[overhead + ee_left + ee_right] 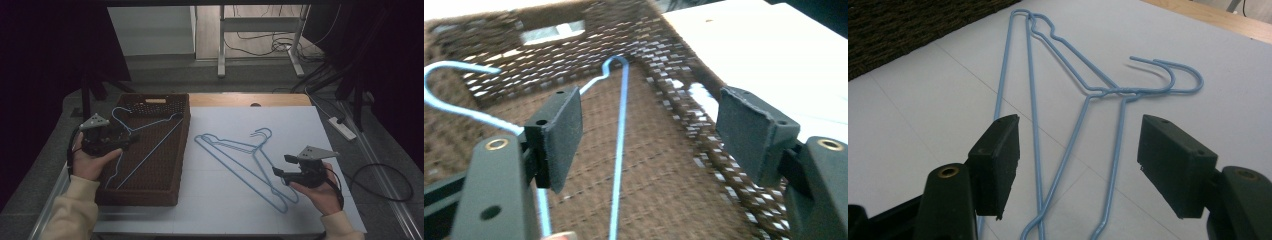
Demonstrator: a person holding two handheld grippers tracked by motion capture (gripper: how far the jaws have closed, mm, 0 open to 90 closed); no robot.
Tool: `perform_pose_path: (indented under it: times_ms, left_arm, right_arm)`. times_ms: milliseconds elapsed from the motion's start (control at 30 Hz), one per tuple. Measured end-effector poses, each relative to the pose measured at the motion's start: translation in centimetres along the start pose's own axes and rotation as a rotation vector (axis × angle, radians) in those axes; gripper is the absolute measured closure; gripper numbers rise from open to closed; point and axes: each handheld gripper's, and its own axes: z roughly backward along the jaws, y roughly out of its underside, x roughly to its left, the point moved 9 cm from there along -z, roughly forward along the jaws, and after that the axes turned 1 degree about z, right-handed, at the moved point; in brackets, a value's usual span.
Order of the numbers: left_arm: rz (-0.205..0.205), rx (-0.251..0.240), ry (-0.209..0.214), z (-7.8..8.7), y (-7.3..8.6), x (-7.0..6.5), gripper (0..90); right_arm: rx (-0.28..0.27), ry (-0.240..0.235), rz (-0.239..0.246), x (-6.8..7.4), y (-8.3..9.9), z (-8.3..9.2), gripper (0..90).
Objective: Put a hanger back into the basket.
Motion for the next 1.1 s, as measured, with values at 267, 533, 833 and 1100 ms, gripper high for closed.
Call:
perform_pose_path:
  times_ms: [267, 533, 833, 1100]
  left_arm:
    - [-0.060, -0.038, 0.066, 0.8, 0.3, -4.6, 26.0]
    - [-0.088, -0.061, 0.087, 0.6, 0.8, -7.1, 25.7]
    - [-0.101, -0.025, 0.117, -0.9, 1.8, -8.4, 25.5]
    - [-0.105, -0.010, 0.136, -1.7, 2.3, -9.5, 24.8]
  right_arm:
    - [0.009, 0.001, -0.016, -0.5, 0.1, -0.4, 33.5]
    - [0.011, 0.006, -0.036, -0.8, 0.0, -0.7, 33.5]
    - [0.035, 0.011, -0.057, -1.2, 0.2, -1.3, 33.1]
    - [0.050, 0.023, -0.060, -1.6, 0.4, -1.5, 33.2]
